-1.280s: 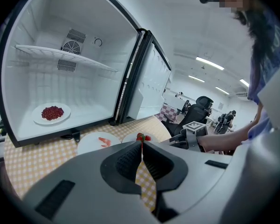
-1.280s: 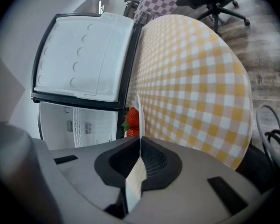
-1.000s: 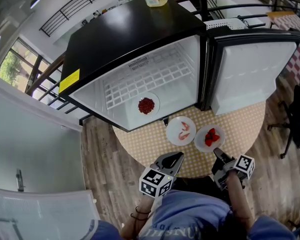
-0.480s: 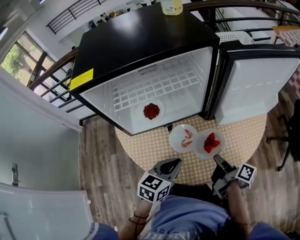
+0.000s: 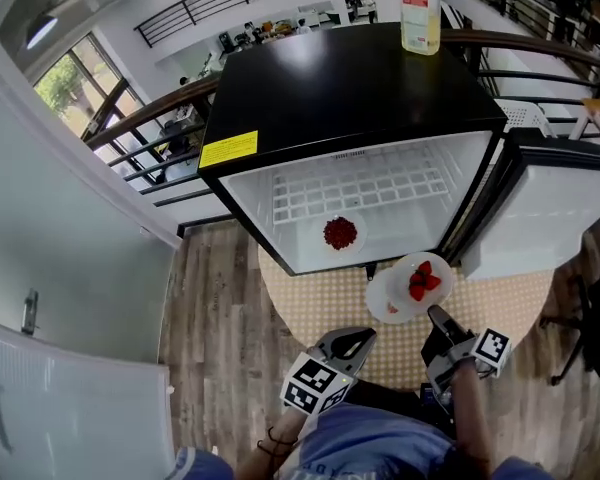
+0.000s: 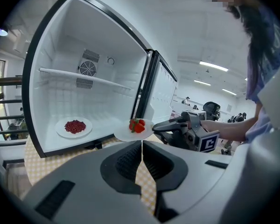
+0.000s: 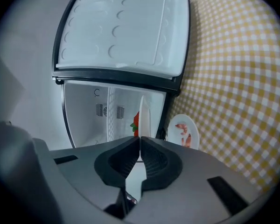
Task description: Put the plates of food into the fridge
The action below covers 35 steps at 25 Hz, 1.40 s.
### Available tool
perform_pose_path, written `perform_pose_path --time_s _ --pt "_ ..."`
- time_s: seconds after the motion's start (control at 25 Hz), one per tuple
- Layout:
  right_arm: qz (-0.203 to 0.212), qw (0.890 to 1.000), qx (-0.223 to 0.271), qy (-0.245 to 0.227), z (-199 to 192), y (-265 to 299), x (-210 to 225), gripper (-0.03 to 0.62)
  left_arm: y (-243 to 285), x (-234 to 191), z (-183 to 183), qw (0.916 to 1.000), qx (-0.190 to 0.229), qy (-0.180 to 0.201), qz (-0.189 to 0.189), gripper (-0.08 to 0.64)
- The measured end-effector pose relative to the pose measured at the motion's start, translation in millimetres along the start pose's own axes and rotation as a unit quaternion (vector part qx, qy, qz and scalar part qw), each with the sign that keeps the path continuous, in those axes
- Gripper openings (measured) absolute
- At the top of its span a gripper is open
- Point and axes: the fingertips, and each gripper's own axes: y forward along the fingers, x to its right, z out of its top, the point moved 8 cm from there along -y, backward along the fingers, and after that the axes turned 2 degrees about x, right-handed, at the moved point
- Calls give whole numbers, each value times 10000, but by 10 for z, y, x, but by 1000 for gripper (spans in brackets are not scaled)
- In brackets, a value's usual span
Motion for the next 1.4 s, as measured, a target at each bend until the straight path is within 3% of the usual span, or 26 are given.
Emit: perform_pose_path --time_s 0.36,0.56,0.96,1.4 --pt "-65 9997 -53 -227 45 732 -191 21 -182 -246 87 9999 111 -11 30 20" --pt "-211 9996 168 -18 85 1058 -169 21 -306 -442 100 9999 105 -20 39 20" --pt "-988 9928 670 28 137 1404 55 21 -448 -825 93 9999 64 -82 111 20" --pt "-1518 9824 916 -593 297 1839 43 23 -517 -1069 -18 9996 -4 -247 151 20"
